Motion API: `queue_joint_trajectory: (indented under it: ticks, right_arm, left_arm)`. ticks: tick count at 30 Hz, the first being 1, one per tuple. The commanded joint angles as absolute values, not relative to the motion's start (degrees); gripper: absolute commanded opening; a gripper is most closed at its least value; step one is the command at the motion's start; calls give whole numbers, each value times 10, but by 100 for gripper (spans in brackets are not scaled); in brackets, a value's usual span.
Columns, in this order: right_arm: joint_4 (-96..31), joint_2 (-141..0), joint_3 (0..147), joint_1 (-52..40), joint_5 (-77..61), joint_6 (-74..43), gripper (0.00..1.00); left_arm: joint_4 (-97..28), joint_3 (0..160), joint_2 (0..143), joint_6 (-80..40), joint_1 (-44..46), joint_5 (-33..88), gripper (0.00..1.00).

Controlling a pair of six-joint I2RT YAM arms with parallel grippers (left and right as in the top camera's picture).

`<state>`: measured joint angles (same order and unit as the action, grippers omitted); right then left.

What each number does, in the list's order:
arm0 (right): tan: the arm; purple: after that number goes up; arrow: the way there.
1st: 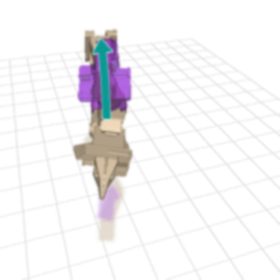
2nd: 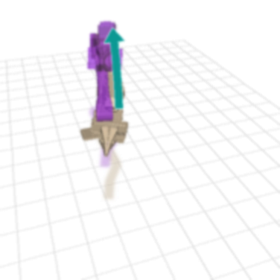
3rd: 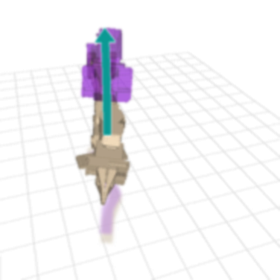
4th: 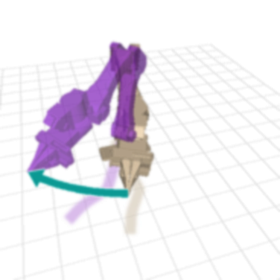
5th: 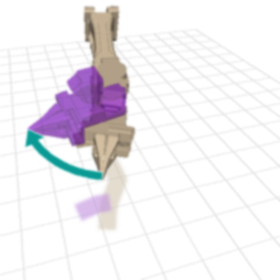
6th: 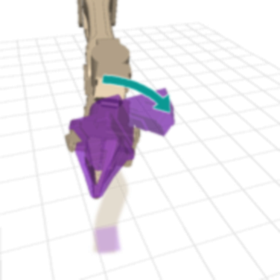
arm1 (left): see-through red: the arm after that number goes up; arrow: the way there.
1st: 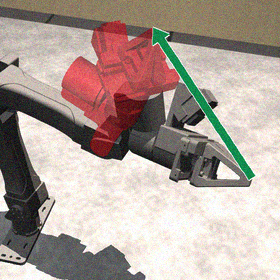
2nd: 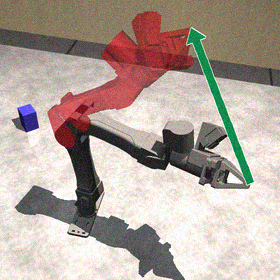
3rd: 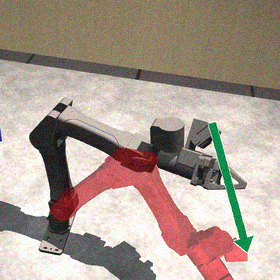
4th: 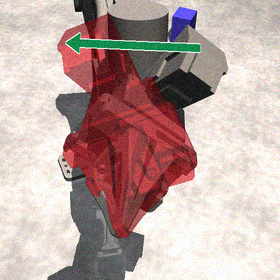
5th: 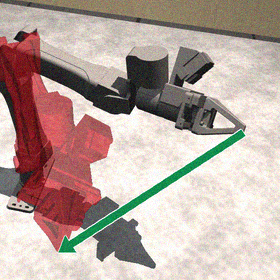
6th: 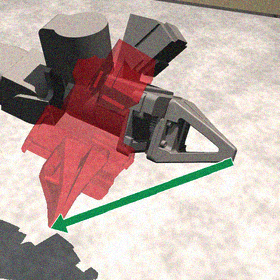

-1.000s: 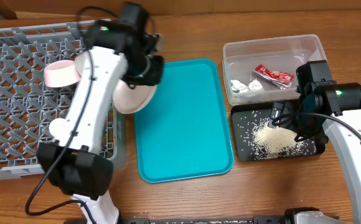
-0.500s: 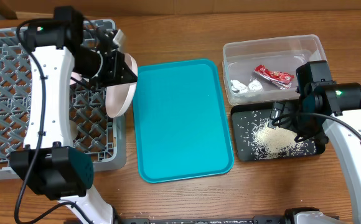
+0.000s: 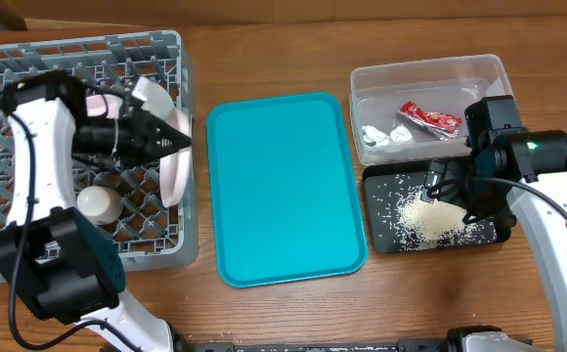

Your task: Sort waste into correct bins and load items into the dishwasher

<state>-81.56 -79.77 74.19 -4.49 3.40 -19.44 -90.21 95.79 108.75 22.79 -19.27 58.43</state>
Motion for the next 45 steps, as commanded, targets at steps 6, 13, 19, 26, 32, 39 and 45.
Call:
queue_joint_trajectory:
  ticks: [6,13,19,26,32,39,45]
  right_arm:
    - [-812,-792,747,-44,38,-196,100]
    - [-769,-792,747,-44,0,-196,100]
    - [-637,-792,747,-70,-121,-162,100]
    - [-542,-802,747,-96,-101,-77,100]
    - [-590,-804,746,-96,-96,-89,100]
    - [-602,-742,703,-96,-49,-151,100]
    - [-554,-594,615,-96,-36,-151,100]
  left_arm:
    - [-969,947,1072,284,-256,690,100]
    - [-919,947,1012,269,-256,583,100]
    - [-818,947,965,2,-223,261,100]
    - [-853,947,962,-110,-187,55,100]
    - [-915,946,952,-144,-179,-2,100]
    - [-863,865,806,-124,-161,8,100]
    - [-749,710,582,-77,-149,45,100]
